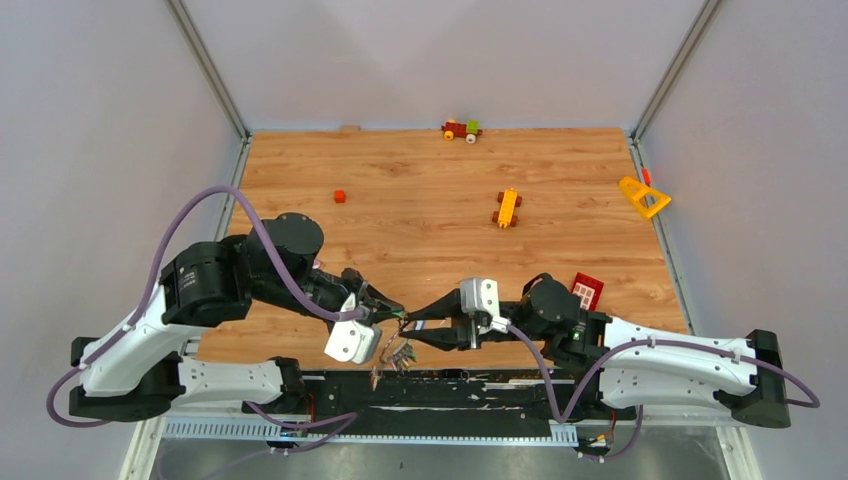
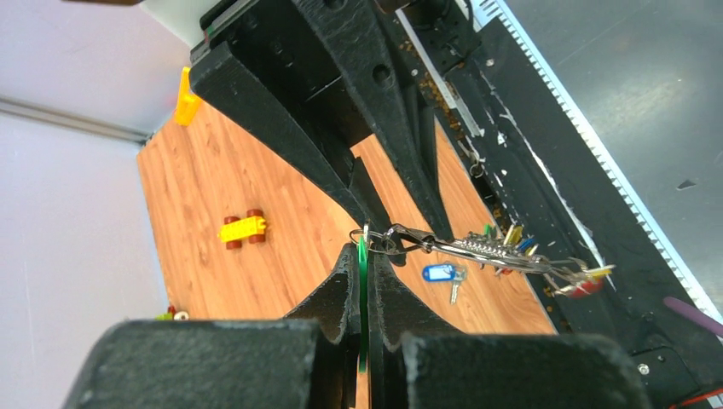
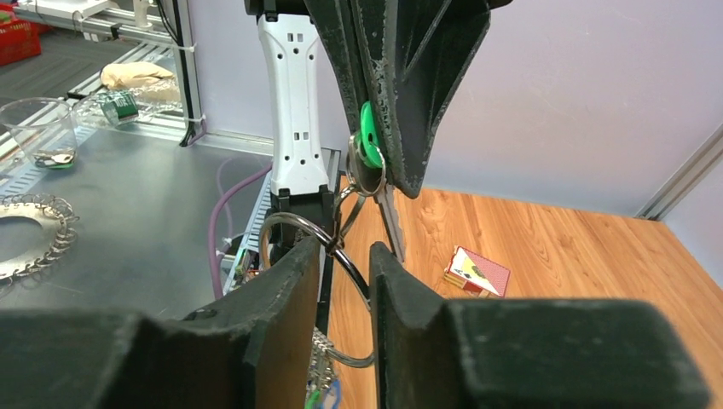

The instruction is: Remove the keys from the keyring

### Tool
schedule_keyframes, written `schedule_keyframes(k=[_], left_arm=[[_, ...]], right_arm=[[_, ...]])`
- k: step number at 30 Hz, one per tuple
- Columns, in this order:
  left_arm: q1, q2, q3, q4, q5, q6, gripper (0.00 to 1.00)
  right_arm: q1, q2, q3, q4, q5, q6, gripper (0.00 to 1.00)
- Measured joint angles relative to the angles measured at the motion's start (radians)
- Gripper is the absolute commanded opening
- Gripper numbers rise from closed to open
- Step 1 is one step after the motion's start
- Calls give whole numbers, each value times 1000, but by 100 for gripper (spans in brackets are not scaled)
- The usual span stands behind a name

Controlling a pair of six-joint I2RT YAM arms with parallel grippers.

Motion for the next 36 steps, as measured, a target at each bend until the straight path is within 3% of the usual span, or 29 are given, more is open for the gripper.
schedule_keyframes(k=[4,6,8,11,14,36], left_arm=[[0,19,31,-26,28,10,0],[0,20,33,-32,32,13,0],[0,20,34,-35,39,15,0],[0,20,34,-37,43,16,0],[0,20,35,-33,46,16,0],[0,-3,23,23,50,14,0]], right_arm=[[0,6,29,-51,-17,-19,12],[0,6,32,-61,-27,-21,10],[0,6,32,-72,-37,-21,12],[0,6,32,-74,-49,-16,24],[0,6,27,-72,-58,-5,30],[0,53,-54,175,-57,87,29]])
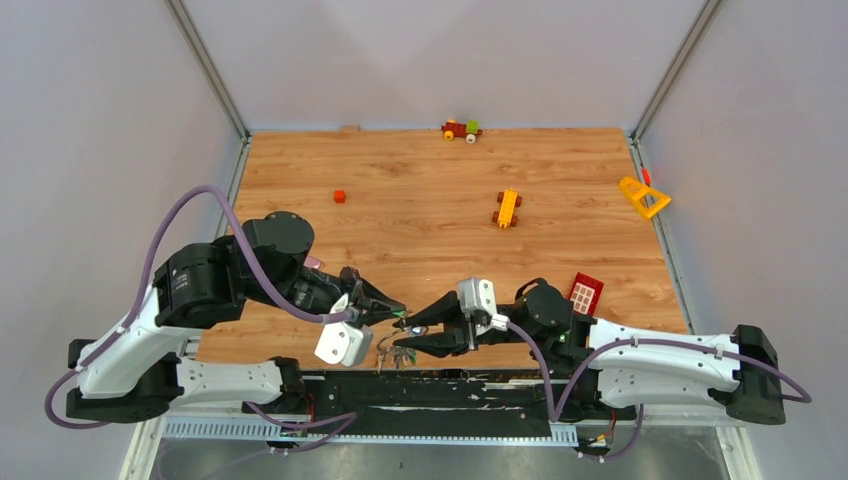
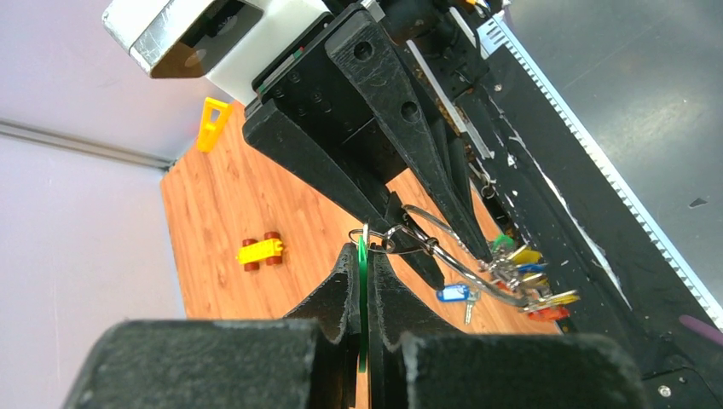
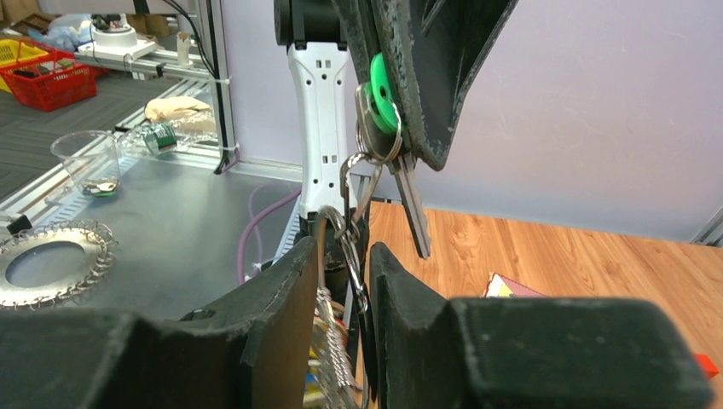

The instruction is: Remove the keys from the keyring

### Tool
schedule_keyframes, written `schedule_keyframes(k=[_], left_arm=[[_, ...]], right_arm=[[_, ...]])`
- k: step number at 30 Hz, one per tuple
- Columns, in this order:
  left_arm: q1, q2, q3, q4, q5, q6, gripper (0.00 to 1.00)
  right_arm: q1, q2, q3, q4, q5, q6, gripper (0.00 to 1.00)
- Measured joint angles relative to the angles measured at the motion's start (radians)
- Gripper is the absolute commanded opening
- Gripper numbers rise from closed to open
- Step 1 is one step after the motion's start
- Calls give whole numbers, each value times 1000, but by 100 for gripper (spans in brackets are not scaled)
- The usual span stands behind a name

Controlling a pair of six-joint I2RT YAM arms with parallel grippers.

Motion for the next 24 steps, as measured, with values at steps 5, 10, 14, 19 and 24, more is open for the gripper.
schedule_keyframes(k=[5,10,14,19,24], left_arm=[[0,-3,-7,9,0,-2,0],[0,-4,-13,15,0,-3,0],[0,-3,-14,17,0,-3,0],[0,-4,-18,18,0,-3,0],[0,-5,-24,19,0,-3,0]], right_arm=[[0,3,0,35,-8,13,21],[0,18,0,56,-16,23,28],[0,31,0,69,-21,32,27],[0,36,0,85,-28,35,27],[0,36,0,102,-30,54,27]])
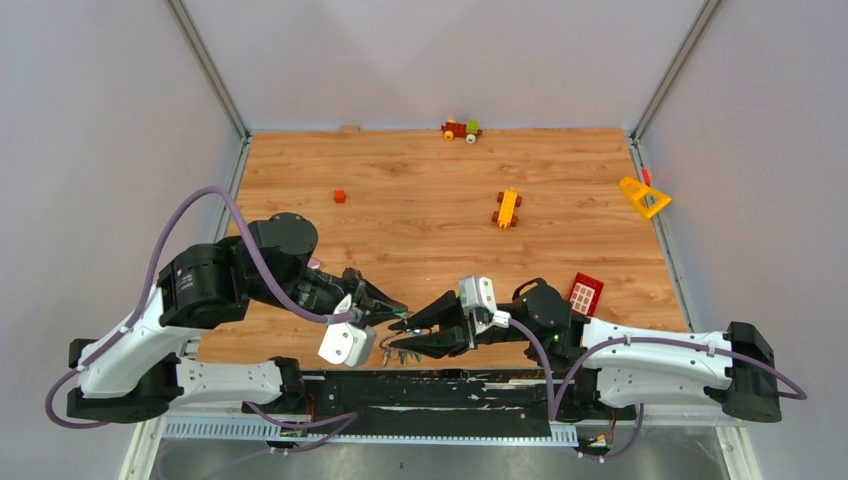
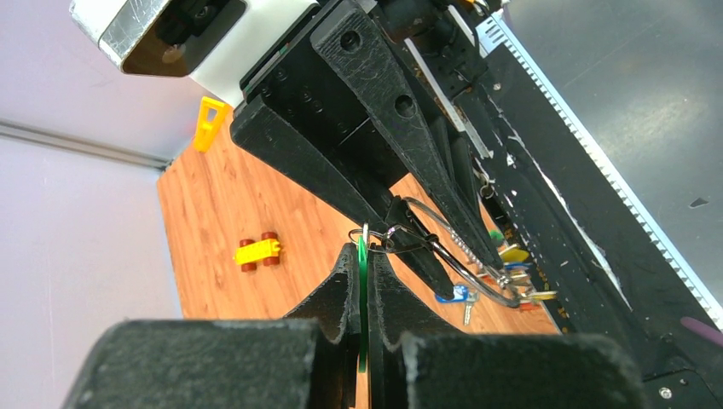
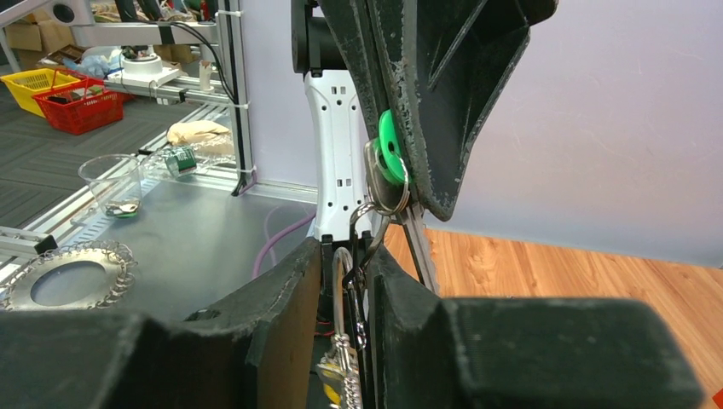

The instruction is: Remove the keys from the keyring

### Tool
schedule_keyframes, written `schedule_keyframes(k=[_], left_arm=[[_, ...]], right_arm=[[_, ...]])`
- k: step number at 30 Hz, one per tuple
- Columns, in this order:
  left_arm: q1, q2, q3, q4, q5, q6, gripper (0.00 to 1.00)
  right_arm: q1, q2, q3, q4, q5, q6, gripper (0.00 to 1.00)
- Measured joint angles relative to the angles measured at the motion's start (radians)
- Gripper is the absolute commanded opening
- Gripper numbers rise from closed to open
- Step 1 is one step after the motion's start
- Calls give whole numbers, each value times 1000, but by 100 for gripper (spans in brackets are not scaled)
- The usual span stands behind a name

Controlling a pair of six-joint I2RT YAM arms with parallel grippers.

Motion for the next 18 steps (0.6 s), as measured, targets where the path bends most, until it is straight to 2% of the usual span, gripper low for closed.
schedule_keyframes(k=[18], left_arm=[[0,0,-3,14,1,0,0]], right_arm=[[0,-29,-16,21,24,14,23]])
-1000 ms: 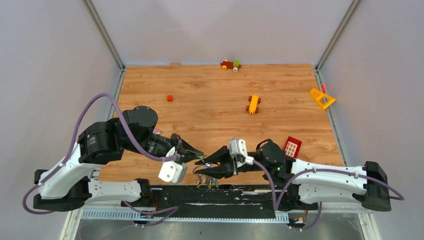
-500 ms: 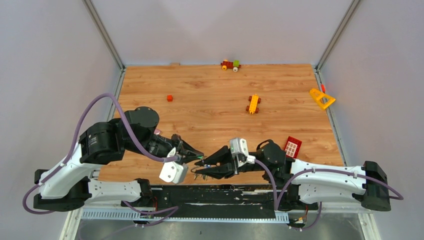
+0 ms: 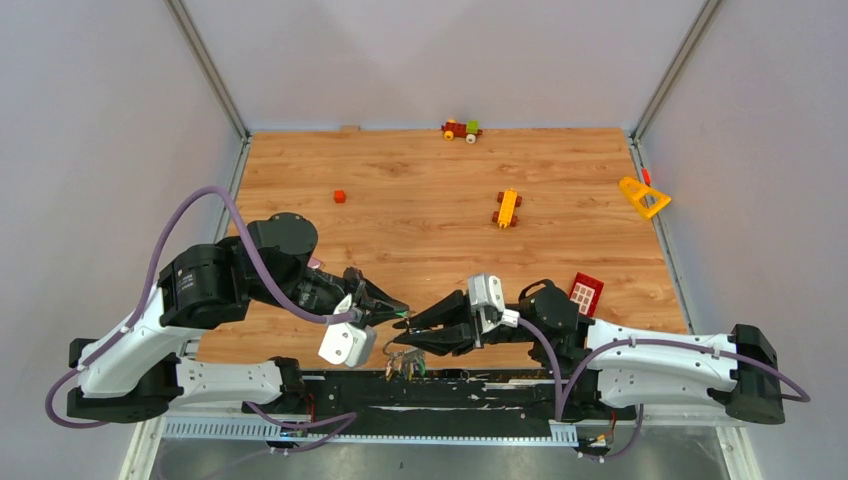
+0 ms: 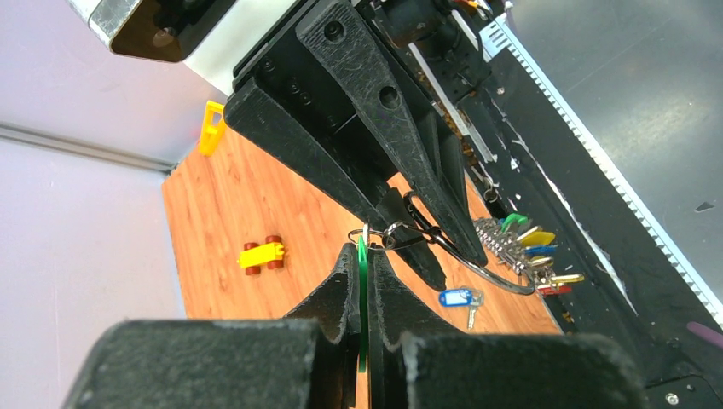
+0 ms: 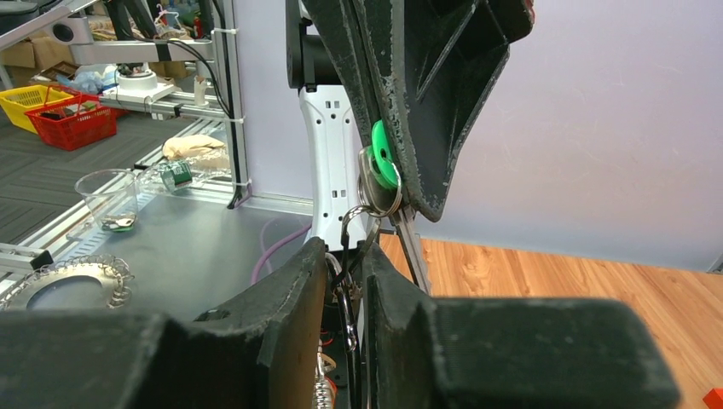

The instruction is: Remove the keys from the keyring

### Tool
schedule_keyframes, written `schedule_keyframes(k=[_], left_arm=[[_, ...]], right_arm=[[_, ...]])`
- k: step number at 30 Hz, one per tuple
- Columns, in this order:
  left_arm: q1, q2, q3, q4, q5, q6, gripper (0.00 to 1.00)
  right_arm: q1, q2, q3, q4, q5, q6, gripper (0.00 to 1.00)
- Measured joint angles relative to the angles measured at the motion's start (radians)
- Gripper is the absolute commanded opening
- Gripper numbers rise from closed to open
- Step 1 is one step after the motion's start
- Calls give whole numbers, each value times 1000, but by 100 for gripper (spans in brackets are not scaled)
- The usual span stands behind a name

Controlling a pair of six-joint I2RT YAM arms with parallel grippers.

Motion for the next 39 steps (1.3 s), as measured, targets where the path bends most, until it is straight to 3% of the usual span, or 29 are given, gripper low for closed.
schedule_keyframes(k=[26,34,39], left_arm=[[0,-6,-6,1,0,-1,0],[0,-6,-7,1,3,-2,0],[0,-6,-13,2,7,-3,0]], right_arm=[[0,-26,-32,37,26,12,21],[0,-32,-34,39,29,15,14],[0,-40,-42,40,35,19,3]])
